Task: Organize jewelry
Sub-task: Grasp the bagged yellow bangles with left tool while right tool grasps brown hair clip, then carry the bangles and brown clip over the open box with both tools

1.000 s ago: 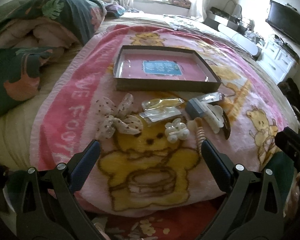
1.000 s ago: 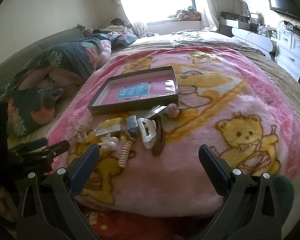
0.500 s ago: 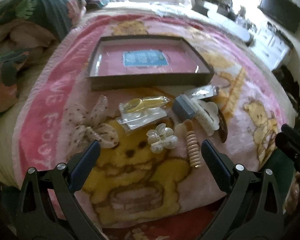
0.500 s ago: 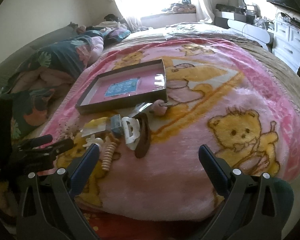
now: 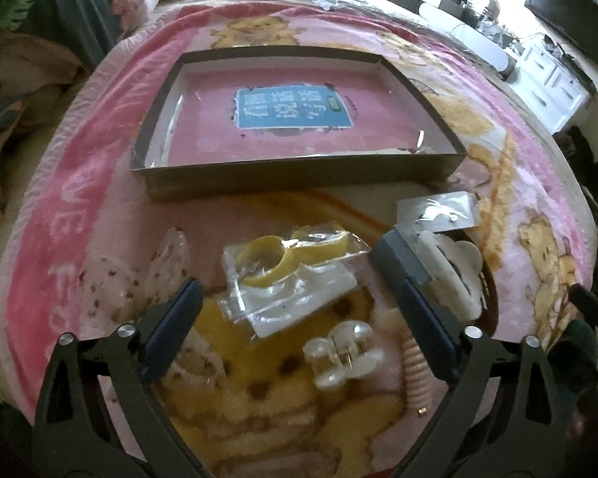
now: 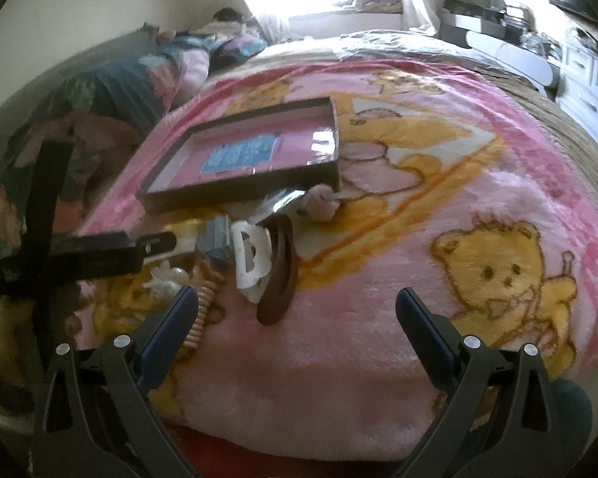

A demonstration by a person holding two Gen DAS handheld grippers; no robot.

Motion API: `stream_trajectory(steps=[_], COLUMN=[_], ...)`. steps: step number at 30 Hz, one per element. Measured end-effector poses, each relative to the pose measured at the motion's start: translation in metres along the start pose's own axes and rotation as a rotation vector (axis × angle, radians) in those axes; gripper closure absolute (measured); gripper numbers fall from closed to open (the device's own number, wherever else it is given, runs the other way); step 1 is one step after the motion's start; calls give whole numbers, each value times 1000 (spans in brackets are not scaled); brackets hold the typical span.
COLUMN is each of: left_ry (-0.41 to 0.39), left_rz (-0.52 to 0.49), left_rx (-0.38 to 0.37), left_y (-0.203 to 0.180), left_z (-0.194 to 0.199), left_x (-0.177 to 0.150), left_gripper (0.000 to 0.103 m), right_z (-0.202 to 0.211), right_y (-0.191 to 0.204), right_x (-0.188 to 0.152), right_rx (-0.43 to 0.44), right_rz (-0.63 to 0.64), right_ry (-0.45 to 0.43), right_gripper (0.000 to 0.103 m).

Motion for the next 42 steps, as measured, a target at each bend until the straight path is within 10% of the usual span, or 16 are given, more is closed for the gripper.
stream_trajectory(steps=[24,42], left_ry=[15,-16], left_rz=[-66,-83], left_rx=[4,-62], left_y=[-10,-22], left_z=[-34,-26], left_x=[23,33], left_gripper=[45,81], right_z=[-68,-34], right_y=[-6,-31], right_x=[-3,5], right_rx=[8,84], right_rz=[45,-61], right_ry=[110,20], right_gripper=[85,95])
Point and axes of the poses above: each gripper's, at about its wrist camera, not at the fingertips, and z roughly against the way its jaws point, y to its left, x to its top, the point moved 10 cm from there along -z, roughly the way its jaws point, and after that the axes turned 11 degrees about z, right-handed, at the moved point
